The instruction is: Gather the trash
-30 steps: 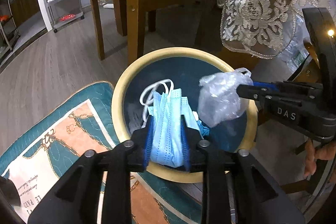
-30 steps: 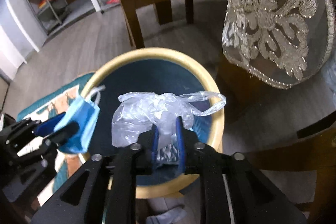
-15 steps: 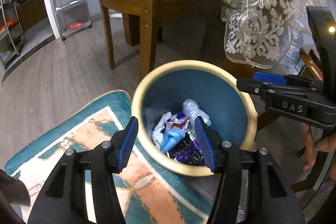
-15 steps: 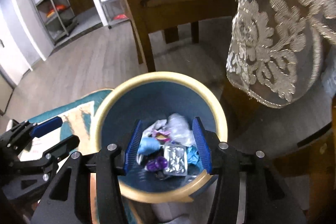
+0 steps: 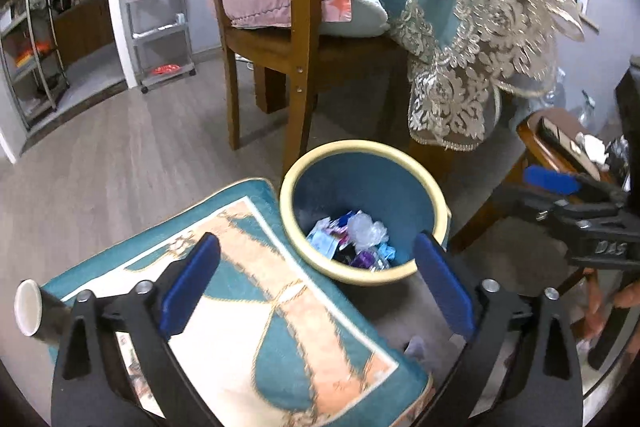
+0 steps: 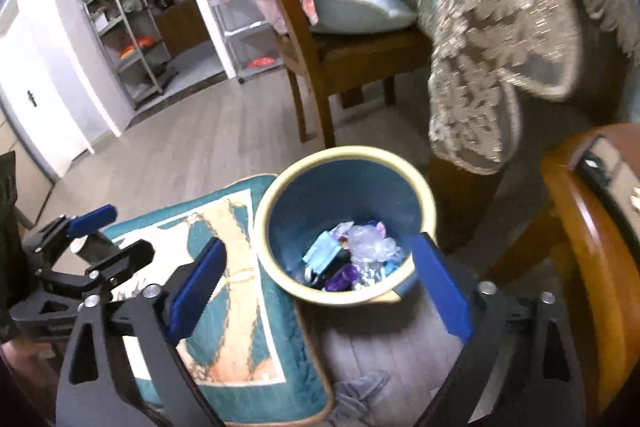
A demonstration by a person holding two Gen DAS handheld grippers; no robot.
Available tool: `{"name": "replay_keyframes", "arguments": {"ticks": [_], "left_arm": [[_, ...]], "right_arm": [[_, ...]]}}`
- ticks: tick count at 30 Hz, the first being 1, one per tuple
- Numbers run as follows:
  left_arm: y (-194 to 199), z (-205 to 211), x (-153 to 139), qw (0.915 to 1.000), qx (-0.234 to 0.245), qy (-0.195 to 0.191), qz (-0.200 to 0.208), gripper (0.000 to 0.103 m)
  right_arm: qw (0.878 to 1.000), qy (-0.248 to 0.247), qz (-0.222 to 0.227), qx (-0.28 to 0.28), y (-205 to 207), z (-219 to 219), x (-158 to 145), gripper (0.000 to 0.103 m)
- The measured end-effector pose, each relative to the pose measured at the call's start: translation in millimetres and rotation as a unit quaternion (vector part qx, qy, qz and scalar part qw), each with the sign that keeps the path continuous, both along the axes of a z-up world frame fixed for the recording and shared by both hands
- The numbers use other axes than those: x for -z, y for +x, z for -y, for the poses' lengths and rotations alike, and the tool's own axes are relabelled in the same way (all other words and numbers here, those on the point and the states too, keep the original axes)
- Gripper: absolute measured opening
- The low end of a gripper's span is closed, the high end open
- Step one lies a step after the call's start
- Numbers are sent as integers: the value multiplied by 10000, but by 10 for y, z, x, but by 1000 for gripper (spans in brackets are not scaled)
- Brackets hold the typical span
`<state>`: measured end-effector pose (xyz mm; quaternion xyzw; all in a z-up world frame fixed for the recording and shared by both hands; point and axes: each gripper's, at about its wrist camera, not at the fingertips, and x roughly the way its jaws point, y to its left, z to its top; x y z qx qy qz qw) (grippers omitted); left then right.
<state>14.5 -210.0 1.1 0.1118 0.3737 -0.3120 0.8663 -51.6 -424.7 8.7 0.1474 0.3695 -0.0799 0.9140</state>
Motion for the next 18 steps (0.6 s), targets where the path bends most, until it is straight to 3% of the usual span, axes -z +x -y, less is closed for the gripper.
{"name": "replay_keyframes", "arguments": {"ticks": [4, 9, 13, 18], "left_arm": [[-235, -123, -92, 9996, -62, 90, 266, 97], [-346, -205, -146, 9987, -171, -197, 437, 97], [-366, -160, -125, 9973, -265, 23, 691, 97], [-336, -169, -90, 9966, -423, 159, 694, 97]], "right_arm": [[9993, -231, 96, 271, -298, -70, -68, 98], [9982, -165, 263, 513, -457, -135, -99, 98], [9959, -670, 276, 538, -448, -238, -131, 98], [9937, -875, 416, 567, -472, -246, -181, 98]]}}
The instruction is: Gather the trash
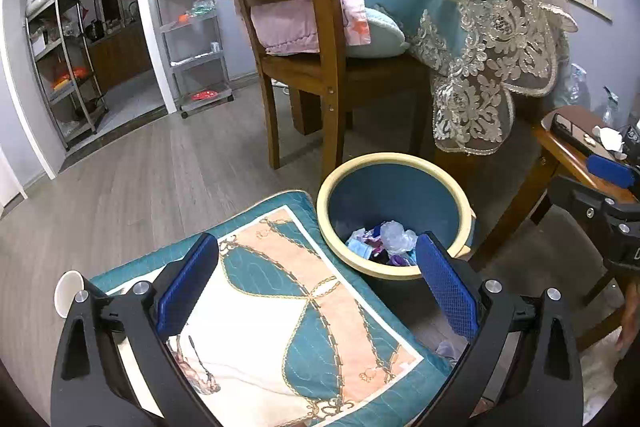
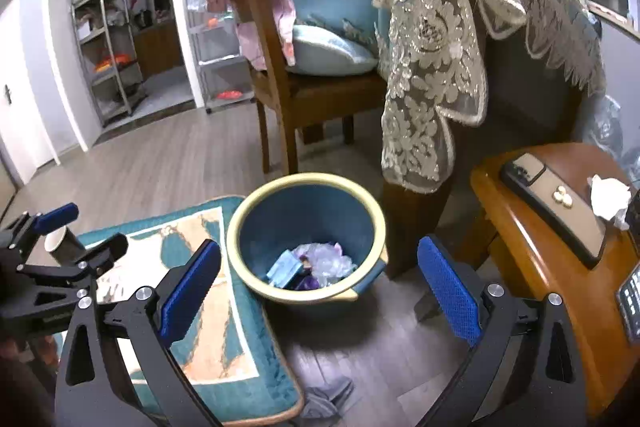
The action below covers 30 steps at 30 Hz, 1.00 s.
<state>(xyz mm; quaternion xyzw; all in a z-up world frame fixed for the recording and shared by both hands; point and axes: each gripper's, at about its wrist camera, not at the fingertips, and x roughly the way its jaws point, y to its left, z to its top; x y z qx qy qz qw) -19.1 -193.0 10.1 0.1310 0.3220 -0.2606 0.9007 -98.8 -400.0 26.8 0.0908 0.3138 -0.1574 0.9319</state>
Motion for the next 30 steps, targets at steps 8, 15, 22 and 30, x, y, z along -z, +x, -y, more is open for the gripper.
{"name": "replay_keyframes", "arguments": {"ticks": [8, 15, 22, 30], "left_arm": [[-8, -34, -18, 10000, -15, -69, 33, 97], [-20, -2, -16, 10000, 42, 5, 80, 97], [-21, 1, -16, 10000, 34, -4, 64, 97], [-33, 17, -21, 10000, 41, -12, 43, 97]], "right_arm": [[9999, -88, -56, -100, 9, -43, 9, 98], [9999, -38, -79, -94, 12, -39, 21, 98], [9999, -11, -84, -98, 19, -27, 29, 98], [9999, 28, -103, -77, 20, -28, 36, 98]]}}
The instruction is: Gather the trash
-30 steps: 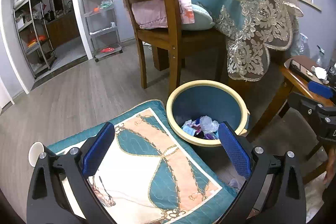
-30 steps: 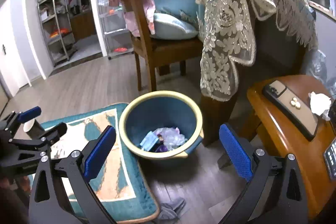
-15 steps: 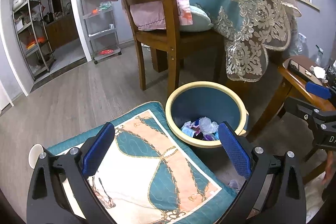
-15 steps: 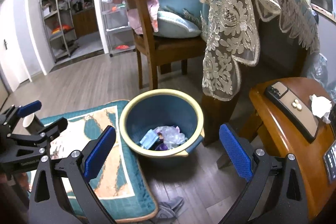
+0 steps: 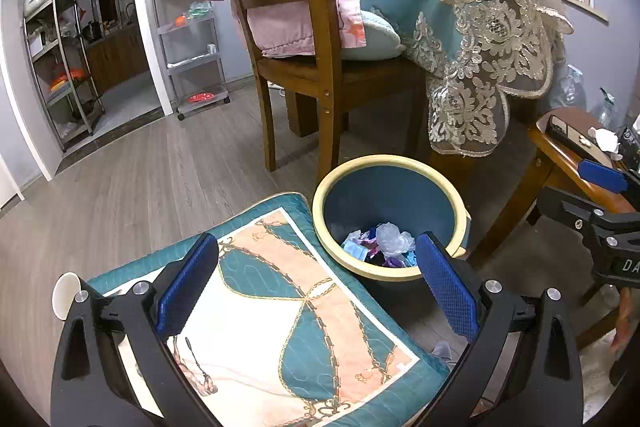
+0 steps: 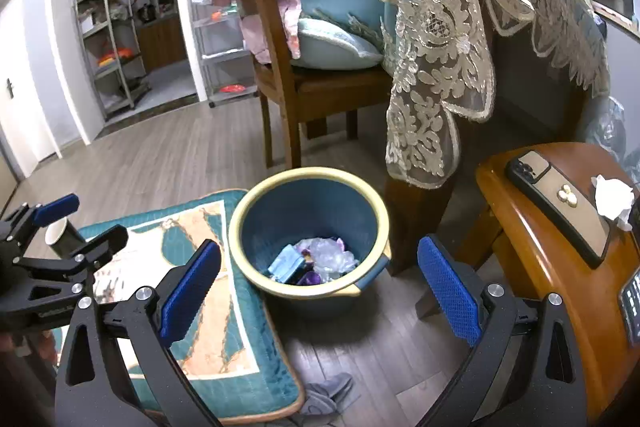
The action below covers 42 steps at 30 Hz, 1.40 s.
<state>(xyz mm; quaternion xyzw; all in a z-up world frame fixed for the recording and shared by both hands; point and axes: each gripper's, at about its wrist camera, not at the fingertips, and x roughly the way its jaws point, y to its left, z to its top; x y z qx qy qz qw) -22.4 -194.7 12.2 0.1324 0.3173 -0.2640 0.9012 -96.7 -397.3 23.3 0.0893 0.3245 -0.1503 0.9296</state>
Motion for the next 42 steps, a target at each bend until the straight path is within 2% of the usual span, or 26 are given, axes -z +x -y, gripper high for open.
{"name": "replay_keyframes", "arguments": {"ticks": [42], "left_arm": [[-59, 31, -5, 9999, 87, 91, 83, 97]], "right_arm": [[10000, 5, -18, -1, 0, -1, 4, 98]]}}
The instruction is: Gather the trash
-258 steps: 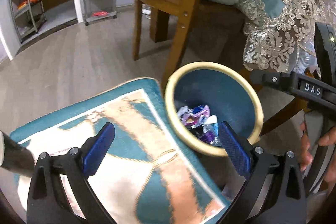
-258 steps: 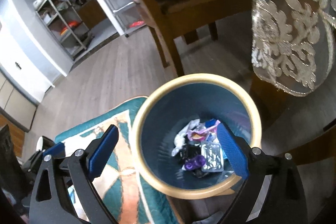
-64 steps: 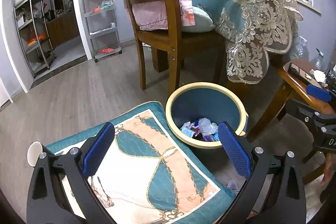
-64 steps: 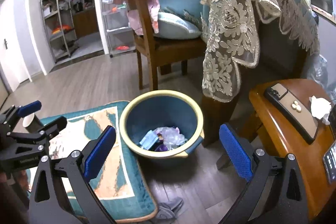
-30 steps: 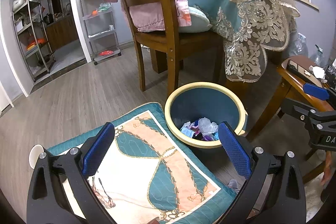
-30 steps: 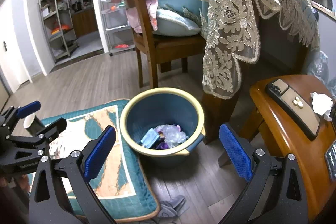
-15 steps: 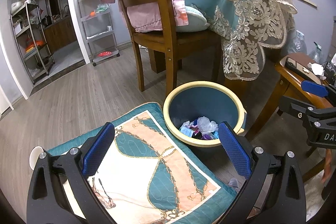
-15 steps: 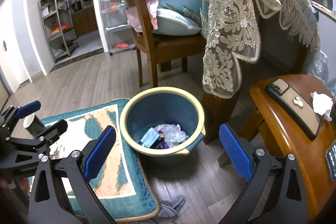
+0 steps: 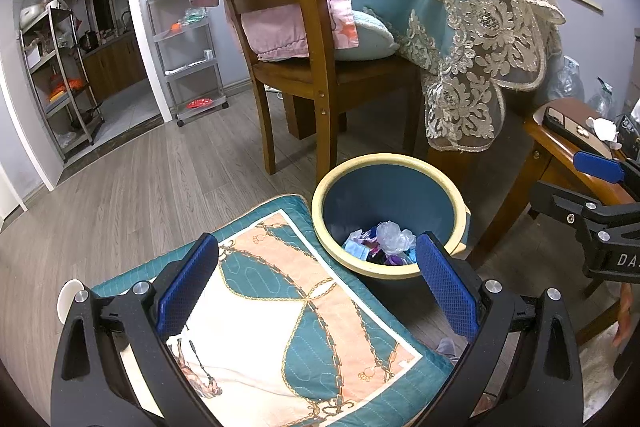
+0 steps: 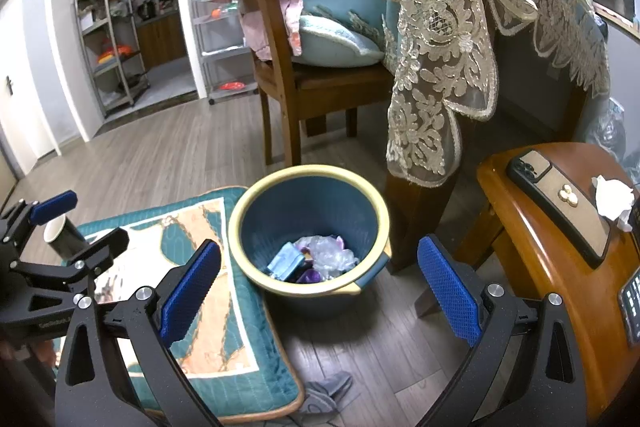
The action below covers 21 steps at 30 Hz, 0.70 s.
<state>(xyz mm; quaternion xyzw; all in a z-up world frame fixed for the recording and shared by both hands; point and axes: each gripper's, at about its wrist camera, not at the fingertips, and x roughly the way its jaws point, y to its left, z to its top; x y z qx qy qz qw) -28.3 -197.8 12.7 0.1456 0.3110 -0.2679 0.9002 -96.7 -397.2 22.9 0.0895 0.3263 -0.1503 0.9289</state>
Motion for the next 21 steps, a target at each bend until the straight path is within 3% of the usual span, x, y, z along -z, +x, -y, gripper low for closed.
{"name": "replay_keyframes", "arguments": {"ticks": [21], "left_arm": [[-5, -2, 10, 10000, 56, 10, 24, 97]], "right_arm": [[10000, -6, -14, -9, 1, 0, 1, 98]]}}
